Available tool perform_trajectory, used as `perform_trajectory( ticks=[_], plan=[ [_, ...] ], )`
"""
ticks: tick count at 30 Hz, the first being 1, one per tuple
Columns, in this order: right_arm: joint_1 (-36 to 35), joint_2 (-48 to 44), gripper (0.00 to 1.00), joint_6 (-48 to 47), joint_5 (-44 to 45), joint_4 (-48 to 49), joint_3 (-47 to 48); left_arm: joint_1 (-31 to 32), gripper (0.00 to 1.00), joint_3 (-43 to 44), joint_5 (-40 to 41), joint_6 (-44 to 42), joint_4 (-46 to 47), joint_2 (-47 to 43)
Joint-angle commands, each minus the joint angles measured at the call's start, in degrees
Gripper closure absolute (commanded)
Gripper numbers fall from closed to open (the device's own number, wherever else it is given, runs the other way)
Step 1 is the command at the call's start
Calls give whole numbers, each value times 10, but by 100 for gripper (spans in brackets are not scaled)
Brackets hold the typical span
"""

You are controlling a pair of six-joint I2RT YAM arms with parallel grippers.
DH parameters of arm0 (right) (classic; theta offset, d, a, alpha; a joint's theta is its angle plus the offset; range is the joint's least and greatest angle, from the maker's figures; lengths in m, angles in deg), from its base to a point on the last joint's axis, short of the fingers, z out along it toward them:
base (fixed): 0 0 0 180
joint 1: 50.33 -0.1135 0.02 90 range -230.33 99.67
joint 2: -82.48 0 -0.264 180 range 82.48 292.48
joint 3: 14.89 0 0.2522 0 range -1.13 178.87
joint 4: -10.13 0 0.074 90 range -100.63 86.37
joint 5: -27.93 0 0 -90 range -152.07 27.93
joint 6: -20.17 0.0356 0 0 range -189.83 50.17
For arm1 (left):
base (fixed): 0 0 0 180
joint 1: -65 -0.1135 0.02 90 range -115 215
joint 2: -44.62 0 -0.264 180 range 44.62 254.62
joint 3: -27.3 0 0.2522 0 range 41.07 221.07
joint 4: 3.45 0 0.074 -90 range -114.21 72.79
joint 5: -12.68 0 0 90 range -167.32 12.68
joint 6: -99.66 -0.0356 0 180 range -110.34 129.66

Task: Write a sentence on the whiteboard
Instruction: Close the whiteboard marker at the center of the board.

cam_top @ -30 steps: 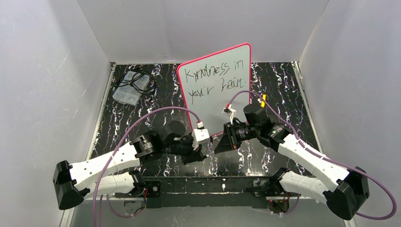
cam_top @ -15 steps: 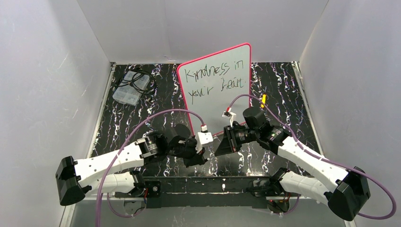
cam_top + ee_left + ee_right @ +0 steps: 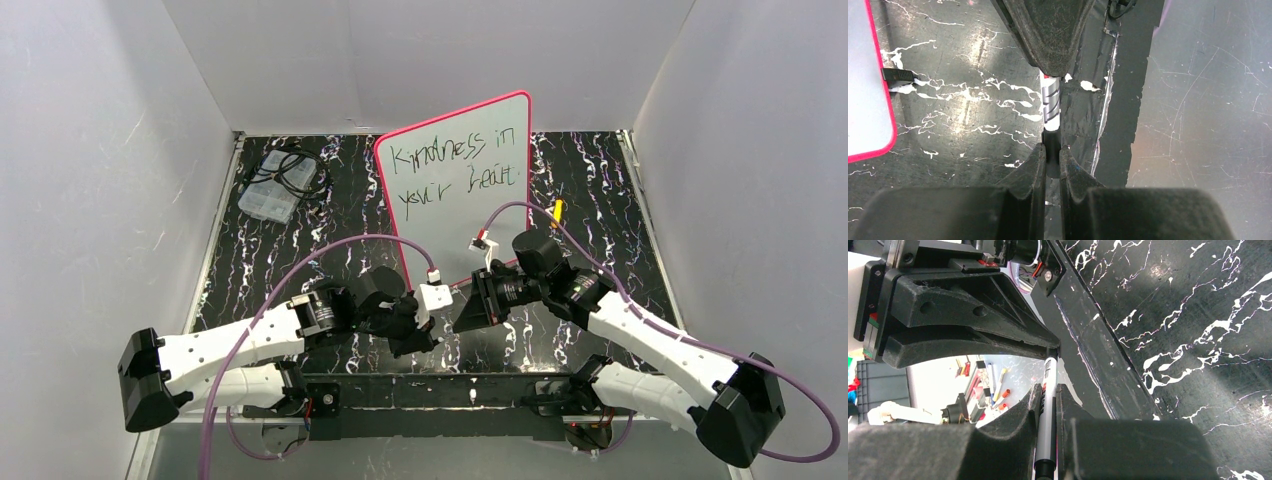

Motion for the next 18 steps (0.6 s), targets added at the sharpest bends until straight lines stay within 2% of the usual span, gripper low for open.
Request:
perform_trajectory(
  ticks=[1,5,9,14,18],
  plan=[
    [-27,4,99,-13,13,-5,6,7,100,27,-28,-6,231,-14],
    [-27,-5,99,-51,51,-58,31,7,100,53,-28,-49,115,-21],
    [-27,-25,99,-47,61,-41,27,7,99,56,-6,-66,22,-64],
    [-27,-41,99,-34,70,-11,15,7,81,68,35,-74,-60,-101],
    [-27,-57,99,-20,87,11,0,7,68,78,52,-69,-86,-119]
  ],
)
